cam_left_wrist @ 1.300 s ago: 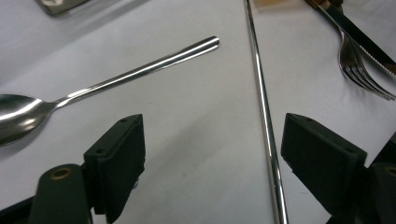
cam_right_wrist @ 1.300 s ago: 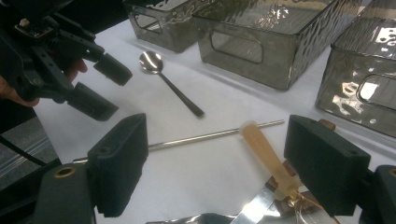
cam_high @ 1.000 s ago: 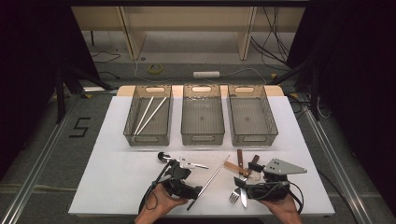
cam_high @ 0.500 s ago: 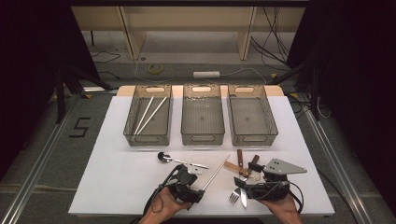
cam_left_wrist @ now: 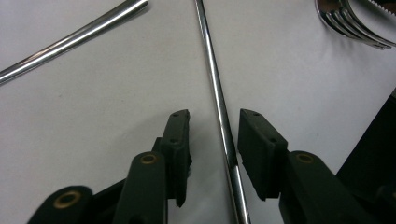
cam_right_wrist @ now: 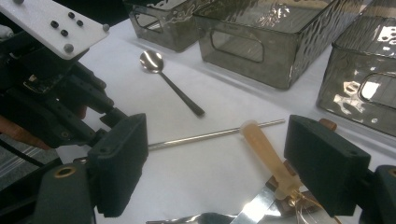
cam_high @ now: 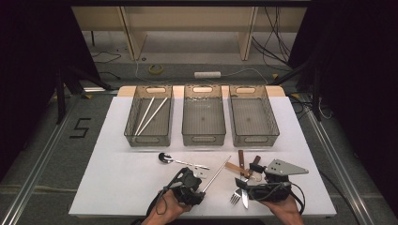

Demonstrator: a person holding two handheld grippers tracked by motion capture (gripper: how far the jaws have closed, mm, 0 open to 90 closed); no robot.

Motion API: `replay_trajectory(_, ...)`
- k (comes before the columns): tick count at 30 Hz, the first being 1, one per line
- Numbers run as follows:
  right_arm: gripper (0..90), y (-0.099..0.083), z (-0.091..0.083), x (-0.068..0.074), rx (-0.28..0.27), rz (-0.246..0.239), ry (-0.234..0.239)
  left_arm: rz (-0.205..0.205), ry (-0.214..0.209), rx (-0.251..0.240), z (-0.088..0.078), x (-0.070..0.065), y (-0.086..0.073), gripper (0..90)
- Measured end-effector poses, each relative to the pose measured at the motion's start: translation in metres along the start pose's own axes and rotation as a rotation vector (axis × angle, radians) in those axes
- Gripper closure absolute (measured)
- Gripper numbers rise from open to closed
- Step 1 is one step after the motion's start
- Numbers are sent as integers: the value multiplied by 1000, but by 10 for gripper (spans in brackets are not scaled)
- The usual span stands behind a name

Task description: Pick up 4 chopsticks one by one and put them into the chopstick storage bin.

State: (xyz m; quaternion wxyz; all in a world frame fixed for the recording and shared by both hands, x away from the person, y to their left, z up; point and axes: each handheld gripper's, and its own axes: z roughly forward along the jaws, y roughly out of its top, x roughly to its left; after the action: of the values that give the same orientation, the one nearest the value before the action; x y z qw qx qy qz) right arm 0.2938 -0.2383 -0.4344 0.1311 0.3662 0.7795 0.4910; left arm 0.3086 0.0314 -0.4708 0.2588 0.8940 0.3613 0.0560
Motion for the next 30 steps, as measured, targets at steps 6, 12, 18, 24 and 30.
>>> replay_trajectory(6,228,0,0,0,1,0,0,20,22,-3,1,-2,0,675)
replay_trajectory(12,228,0,0,0,4,1,-2,32,34,-3,1,-2,-1,715)
replay_trajectory(18,228,0,1,0,7,0,-2,36,30,-11,1,-2,-2,768)
replay_trajectory(24,228,0,1,0,8,1,-2,20,10,-10,1,0,-2,823)
replay_trajectory(30,229,0,1,0,8,0,-1,-1,-8,-11,1,4,-1,837)
